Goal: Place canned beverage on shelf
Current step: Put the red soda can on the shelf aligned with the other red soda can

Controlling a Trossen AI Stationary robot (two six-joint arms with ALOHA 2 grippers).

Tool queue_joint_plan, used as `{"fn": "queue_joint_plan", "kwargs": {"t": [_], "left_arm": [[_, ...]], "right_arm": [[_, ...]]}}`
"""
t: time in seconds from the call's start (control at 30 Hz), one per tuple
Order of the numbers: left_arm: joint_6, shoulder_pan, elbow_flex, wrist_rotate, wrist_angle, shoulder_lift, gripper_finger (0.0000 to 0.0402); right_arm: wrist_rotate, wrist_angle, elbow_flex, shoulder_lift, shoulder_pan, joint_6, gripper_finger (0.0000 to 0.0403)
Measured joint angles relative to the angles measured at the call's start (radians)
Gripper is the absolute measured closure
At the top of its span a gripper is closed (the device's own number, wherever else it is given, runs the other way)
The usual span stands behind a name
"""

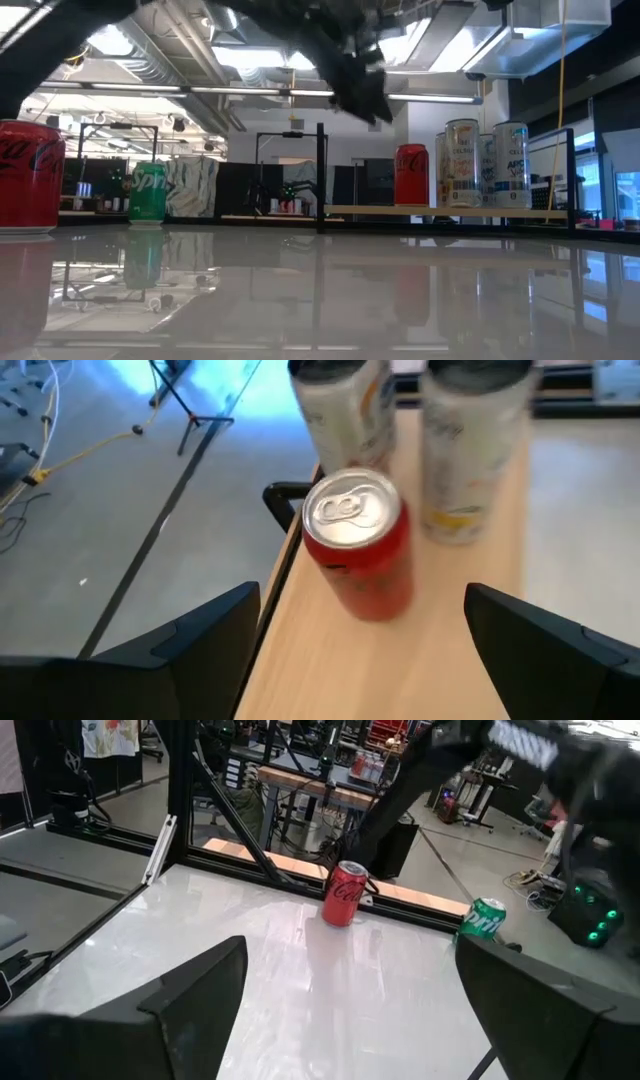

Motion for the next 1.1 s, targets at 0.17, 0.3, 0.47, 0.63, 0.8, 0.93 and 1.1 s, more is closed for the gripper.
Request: {"fn": "queue_joint_plan", "kwargs": {"t": [0.17,0.3,0.47,0.63,0.8,0.93,1.1], "left_arm": [[-0.007,-0.034,0.000,-0.001,-0.192,-0.138,0.0059],[-0.046,-0.070,0.001,-0.002,-0.366,-0.239,0.0059],[-0.141,-0.122,0.001,-0.008,-0.625,-0.319,0.0059],[-0.265,-0.195,-0.071,-0.072,-0.781,-0.410,0.0059],[-0.438,-0.272,-0.287,-0.137,-0.813,-0.588,0.0059],[-0.598,-0.335,-0.473,-0.125,-0.817,-0.750,0.0059],[-0.759,-0.405,-0.622,-0.123,-0.822,-0.911,0.0059]], "right_arm": [[0.000,-0.004,0.000,0.000,0.000,0.000,0.0049],[0.000,-0.008,0.000,0.000,0.000,0.000,0.0049],[0.000,-0.008,0.000,0.000,0.000,0.005,0.0049],[-0.001,-0.007,0.000,0.000,0.000,0.037,0.0049],[-0.019,0.008,0.000,0.027,0.000,0.056,0.0049],[-0.019,0.039,0.000,0.065,0.000,0.076,0.0049],[-0.019,0.102,0.000,0.107,0.000,0.080,0.0049]]}}
